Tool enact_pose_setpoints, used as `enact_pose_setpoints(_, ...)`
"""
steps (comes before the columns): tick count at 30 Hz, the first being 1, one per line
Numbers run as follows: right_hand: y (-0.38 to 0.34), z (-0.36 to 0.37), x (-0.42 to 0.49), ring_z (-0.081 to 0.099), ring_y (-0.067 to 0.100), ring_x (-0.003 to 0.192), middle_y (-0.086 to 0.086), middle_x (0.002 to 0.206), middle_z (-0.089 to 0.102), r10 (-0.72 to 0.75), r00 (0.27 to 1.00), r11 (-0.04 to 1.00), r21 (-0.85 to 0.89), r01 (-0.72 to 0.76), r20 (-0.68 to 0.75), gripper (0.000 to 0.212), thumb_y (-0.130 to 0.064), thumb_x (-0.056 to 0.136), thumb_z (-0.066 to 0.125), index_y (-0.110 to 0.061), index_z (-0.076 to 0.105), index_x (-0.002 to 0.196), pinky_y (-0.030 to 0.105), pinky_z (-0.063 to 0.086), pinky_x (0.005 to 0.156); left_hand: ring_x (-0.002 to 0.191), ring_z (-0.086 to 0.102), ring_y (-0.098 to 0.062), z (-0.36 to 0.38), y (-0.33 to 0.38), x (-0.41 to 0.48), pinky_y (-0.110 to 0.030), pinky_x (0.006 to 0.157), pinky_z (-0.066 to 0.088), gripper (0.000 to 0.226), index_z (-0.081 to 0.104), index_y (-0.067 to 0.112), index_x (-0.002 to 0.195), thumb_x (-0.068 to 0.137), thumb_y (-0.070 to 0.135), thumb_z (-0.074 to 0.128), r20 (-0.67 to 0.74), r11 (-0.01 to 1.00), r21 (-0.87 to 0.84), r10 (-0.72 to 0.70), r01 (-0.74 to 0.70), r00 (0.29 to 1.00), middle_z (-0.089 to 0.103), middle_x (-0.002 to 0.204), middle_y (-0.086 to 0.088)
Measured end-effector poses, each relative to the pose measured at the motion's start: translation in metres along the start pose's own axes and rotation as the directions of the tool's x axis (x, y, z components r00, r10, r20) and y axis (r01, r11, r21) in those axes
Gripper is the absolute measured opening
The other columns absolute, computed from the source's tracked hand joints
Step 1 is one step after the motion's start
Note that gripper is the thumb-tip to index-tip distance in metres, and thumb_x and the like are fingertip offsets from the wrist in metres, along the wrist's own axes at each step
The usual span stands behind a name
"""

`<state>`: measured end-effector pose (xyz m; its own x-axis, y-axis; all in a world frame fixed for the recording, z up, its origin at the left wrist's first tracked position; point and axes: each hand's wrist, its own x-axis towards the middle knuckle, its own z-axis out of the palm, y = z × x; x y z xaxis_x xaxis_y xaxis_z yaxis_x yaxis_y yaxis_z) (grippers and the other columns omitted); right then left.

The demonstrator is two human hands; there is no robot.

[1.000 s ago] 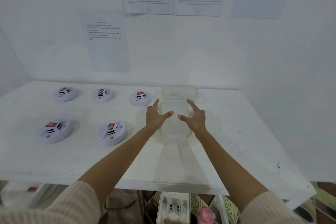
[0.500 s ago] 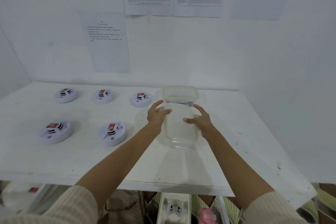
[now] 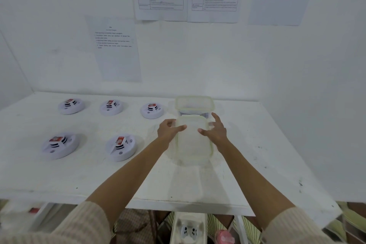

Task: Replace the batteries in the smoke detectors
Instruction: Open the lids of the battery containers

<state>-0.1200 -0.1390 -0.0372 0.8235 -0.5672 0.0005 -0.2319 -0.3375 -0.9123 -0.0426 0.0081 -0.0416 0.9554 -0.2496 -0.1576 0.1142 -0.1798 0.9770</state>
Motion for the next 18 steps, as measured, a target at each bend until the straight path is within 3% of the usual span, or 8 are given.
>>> enact_pose_setpoints(3,-0.003,-0.001,0.006,0.027,0.031,0.135,0.016,0.143,0.033,0.009,0.996,0.995,-0.100,0.000,0.091,0.097,-0.021,0.073,0.078,-0.019,0.016,0.147,0.046,0.024,0.112,0.124,0.047,-0.025,-0.006,-0.005,0.004,-0.031,0.096,0.039,0.048,0.048,0.009,0.120,0.078,0.001,0.071,0.050,0.995,-0.099,0.012,-0.007,0.999,0.052,0.132,-0.010)
enact_pose_setpoints(7,-0.015,0.005,0.013,0.028,0.029,0.136,0.012,0.148,0.032,-0.106,0.987,0.984,-0.131,0.122,0.117,0.079,-0.022,0.088,0.061,-0.017,0.010,0.148,0.042,0.025,0.111,0.128,0.042,-0.024,-0.005,-0.002,-0.001,-0.035,0.104,0.037,0.072,0.028,0.020,0.141,0.083,-0.004,0.063,0.159,0.992,-0.108,0.079,-0.062,0.984,0.048,0.137,-0.013)
enact_pose_setpoints(13,-0.019,0.020,0.026,0.034,0.025,0.134,0.006,0.145,0.039,-0.136,0.957,0.928,-0.306,0.214,0.256,0.062,-0.029,0.096,0.047,-0.015,0.017,0.147,0.036,0.028,0.107,0.134,0.034,-0.020,-0.006,-0.007,-0.002,-0.025,0.099,0.031,0.078,0.009,0.026,0.148,0.090,0.009,0.058,0.247,0.989,-0.023,0.145,-0.144,0.958,0.042,0.143,-0.006)
enact_pose_setpoints(16,-0.014,0.024,0.032,0.037,0.021,0.133,0.000,0.144,0.041,-0.098,0.951,0.917,-0.345,0.202,0.294,0.063,-0.045,0.088,0.055,-0.018,0.034,0.141,0.034,0.030,0.105,0.135,0.033,-0.020,-0.002,-0.003,-0.007,-0.032,0.108,0.028,0.068,0.006,0.025,0.149,0.096,0.026,0.050,0.194,0.988,-0.152,0.050,-0.020,0.980,0.035,0.148,-0.004)
enact_pose_setpoints(18,-0.015,0.024,0.038,0.040,0.020,0.130,-0.002,0.140,0.045,-0.065,0.957,0.938,-0.311,0.155,0.282,0.072,-0.049,0.078,0.066,-0.020,0.039,0.139,0.035,0.031,0.105,0.135,0.035,-0.019,0.002,-0.001,-0.008,-0.033,0.110,0.029,0.070,0.017,0.025,0.149,0.091,0.053,0.046,0.198,0.950,-0.304,-0.014,0.075,0.980,0.032,0.149,0.000)
